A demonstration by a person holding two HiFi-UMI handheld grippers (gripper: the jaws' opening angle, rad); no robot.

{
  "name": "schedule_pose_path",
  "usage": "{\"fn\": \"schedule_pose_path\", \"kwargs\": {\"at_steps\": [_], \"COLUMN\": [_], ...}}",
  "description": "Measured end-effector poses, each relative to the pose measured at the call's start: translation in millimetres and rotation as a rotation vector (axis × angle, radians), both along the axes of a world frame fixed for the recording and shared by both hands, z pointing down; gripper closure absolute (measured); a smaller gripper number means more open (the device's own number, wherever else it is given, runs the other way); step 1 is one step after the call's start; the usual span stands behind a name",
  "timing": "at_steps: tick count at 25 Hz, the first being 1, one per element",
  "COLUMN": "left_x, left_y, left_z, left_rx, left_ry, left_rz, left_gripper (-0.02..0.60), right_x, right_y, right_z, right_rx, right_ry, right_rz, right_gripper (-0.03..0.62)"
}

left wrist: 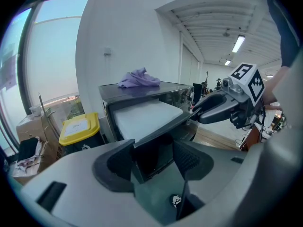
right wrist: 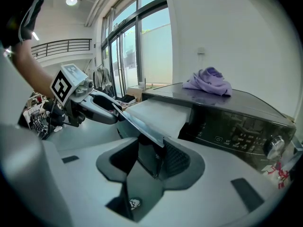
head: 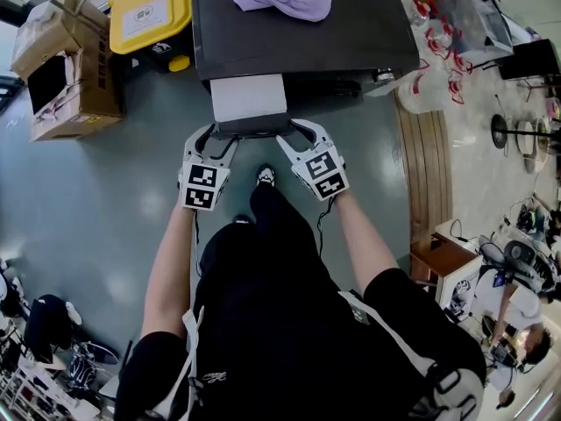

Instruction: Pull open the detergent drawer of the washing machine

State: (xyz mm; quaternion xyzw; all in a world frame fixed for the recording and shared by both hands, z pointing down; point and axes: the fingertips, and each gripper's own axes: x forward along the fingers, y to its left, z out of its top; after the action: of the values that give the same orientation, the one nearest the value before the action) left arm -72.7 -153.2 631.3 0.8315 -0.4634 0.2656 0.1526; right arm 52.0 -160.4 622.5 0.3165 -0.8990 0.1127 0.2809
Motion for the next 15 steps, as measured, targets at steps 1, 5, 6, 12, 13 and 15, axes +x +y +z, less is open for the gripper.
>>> {"fn": "schedule_pose_path", "kwargs": {"at_steps": [1,5,6,12,13,15], "left_x": [1,1,2,3,3,3], "left_y": [1,5,6,13,14,15], "left_z": [0,1,1,0,0,0], "left_rx": [0.000,0.000,0.000,0.001,0.002,0.004], "left_ry": [0.000,-0.003,-0.003,-0.001,-0.001,0.000], "left_rz": [0.001,-0.001,-0.001,-0.001,-0.001,-0.002], "left_gripper": [0.328,0.328,0.328,0.328,0.328,0.328], "right_x": [1,1,1,3,3,3], "right_y": [2,4,5,14,15,15], "right_z": [1,0,0,2,2,1], "right_rx": [-0.002,0.004,0.004,-0.010,-0.010,-0.007], "right_ry": [0.002,0.000,0.000,0.011,0.011,0.013], "right_rz": [0.000,0.001,0.000,0.010,0.011,0.014], "right_gripper": [0.428,0.428,0.428,0.427,0.427,0.427]}}
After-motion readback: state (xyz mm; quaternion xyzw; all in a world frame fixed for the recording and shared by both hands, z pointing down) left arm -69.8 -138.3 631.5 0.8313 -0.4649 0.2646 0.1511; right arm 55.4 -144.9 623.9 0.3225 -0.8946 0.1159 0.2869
